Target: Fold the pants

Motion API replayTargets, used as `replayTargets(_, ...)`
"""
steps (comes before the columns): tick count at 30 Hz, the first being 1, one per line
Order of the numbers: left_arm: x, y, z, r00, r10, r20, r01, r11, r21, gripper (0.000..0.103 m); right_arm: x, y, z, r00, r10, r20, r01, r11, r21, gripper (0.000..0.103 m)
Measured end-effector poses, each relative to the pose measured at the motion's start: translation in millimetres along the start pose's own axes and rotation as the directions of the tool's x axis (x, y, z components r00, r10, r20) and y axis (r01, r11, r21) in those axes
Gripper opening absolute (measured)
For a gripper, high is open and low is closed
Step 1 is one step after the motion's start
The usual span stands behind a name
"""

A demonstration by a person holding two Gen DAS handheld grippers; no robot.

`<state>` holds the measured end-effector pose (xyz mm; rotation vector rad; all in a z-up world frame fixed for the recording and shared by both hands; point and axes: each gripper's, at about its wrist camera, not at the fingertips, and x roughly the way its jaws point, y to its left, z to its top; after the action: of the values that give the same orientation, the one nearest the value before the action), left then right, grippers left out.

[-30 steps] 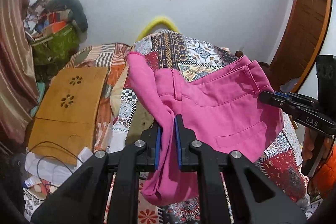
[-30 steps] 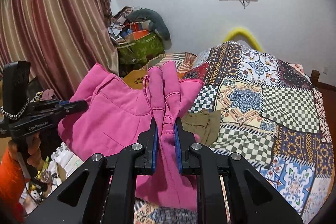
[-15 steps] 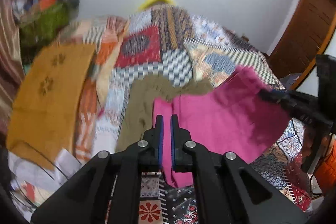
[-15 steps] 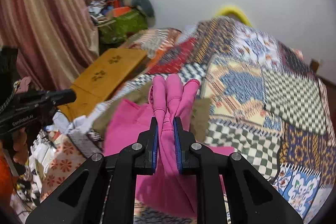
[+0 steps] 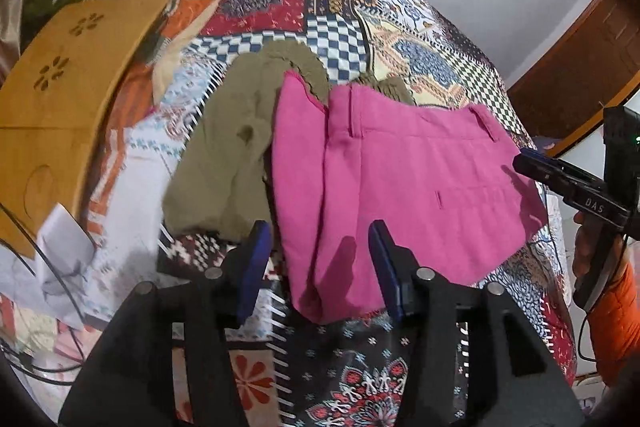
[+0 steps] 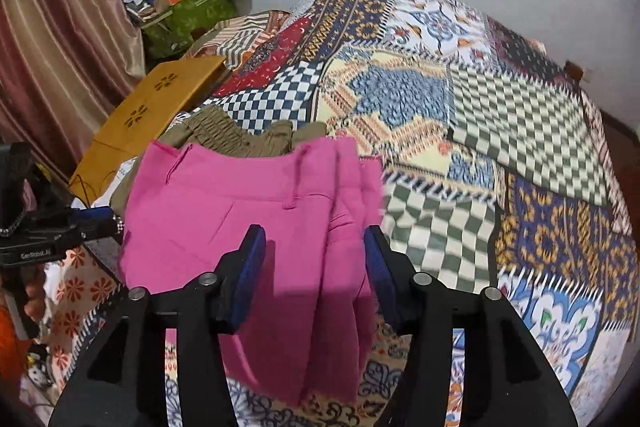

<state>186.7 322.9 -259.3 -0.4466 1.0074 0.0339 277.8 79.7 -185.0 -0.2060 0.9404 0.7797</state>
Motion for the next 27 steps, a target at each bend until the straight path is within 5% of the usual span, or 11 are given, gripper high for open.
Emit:
replayTargets(12, 43, -3, -19, 0.996, -0.036, -0.080, 0.030, 0.997, -0.075, 0.050, 7, -13, -30, 0.996, -0.049, -0.069, 0.045, 0.997, -0.059, 0.057)
replayTargets(23, 53, 0, -15, 0.995, -0.063, -0.081, 0.057, 0.995, -0.077, 0.050, 41, -33, -24, 0.983, 0.114, -0.140, -0.105, 0.992, 0.073, 0.057)
replayTargets(27, 53, -2, -15, 0.995, -0.054, -0.081, 0.048, 0.996, -0.074, 0.041, 42, -28, -24, 0.978, 0.153, -0.139, -0.145, 0.987, 0.067, 0.036)
